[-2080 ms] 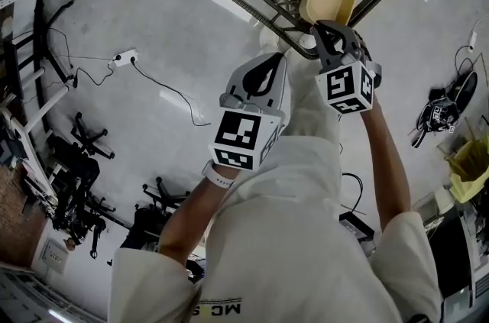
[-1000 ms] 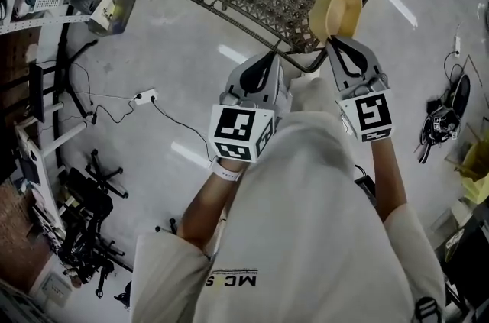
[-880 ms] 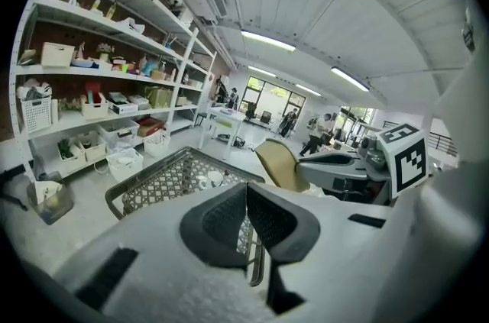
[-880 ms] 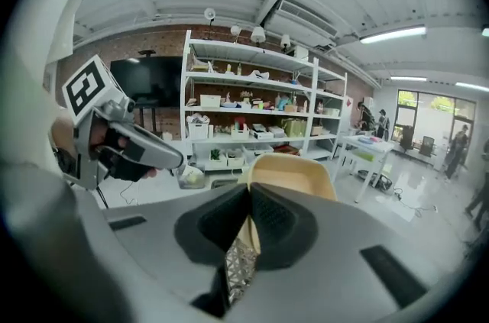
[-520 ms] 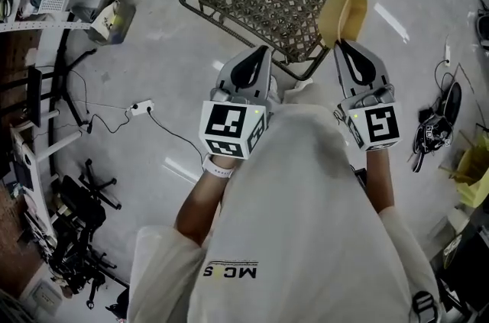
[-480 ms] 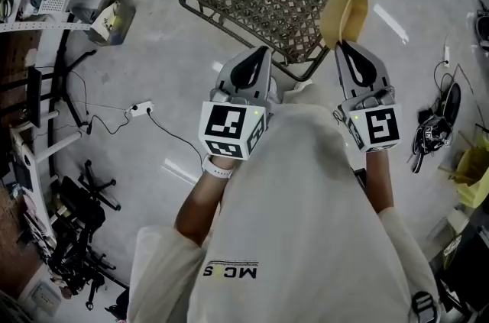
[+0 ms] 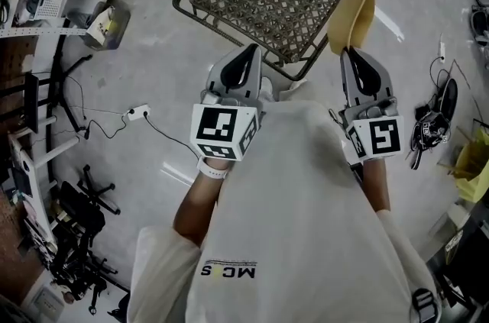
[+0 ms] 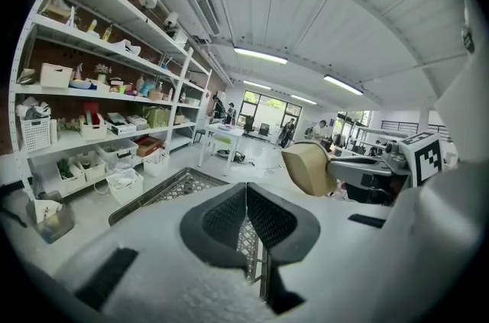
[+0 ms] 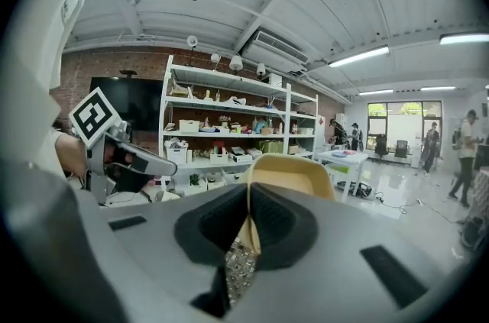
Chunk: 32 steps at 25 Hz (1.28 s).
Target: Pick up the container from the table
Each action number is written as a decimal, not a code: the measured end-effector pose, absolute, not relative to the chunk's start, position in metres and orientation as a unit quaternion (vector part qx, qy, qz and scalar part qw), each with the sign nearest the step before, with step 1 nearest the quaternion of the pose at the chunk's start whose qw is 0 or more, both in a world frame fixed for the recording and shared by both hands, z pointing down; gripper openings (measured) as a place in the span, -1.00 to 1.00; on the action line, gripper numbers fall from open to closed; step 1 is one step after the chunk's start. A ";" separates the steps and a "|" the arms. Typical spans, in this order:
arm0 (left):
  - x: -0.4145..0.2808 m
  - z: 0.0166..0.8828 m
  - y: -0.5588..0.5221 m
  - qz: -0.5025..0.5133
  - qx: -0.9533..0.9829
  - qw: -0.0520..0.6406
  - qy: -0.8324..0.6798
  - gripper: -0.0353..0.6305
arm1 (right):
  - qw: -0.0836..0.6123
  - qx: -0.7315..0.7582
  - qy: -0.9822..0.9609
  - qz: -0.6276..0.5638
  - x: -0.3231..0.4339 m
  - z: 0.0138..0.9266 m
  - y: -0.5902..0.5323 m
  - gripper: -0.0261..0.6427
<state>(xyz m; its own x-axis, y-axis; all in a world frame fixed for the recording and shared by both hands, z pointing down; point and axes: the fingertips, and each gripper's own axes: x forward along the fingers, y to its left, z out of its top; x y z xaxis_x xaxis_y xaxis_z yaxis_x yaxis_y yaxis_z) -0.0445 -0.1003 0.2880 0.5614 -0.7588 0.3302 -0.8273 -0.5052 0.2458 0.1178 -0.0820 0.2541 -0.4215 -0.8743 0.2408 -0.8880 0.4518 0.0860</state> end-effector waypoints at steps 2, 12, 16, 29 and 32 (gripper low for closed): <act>-0.043 0.286 -0.100 0.089 0.863 0.189 -0.460 -0.81 | 0.126 0.525 -0.841 0.027 0.121 0.252 -0.082 -0.84; -0.043 0.281 -0.097 0.085 0.863 0.184 -0.462 -0.81 | 0.125 0.533 -0.836 0.032 0.128 0.253 -0.086 -0.84; -0.042 0.280 -0.097 0.083 0.864 0.183 -0.462 -0.81 | 0.126 0.533 -0.836 0.029 0.128 0.252 -0.086 -0.84; -0.041 0.280 -0.090 0.080 0.866 0.184 -0.458 -0.81 | 0.130 0.532 -0.836 0.028 0.125 0.254 -0.080 -0.84; -0.039 0.279 -0.086 0.080 0.867 0.182 -0.456 -0.81 | 0.129 0.532 -0.836 0.027 0.126 0.255 -0.076 -0.84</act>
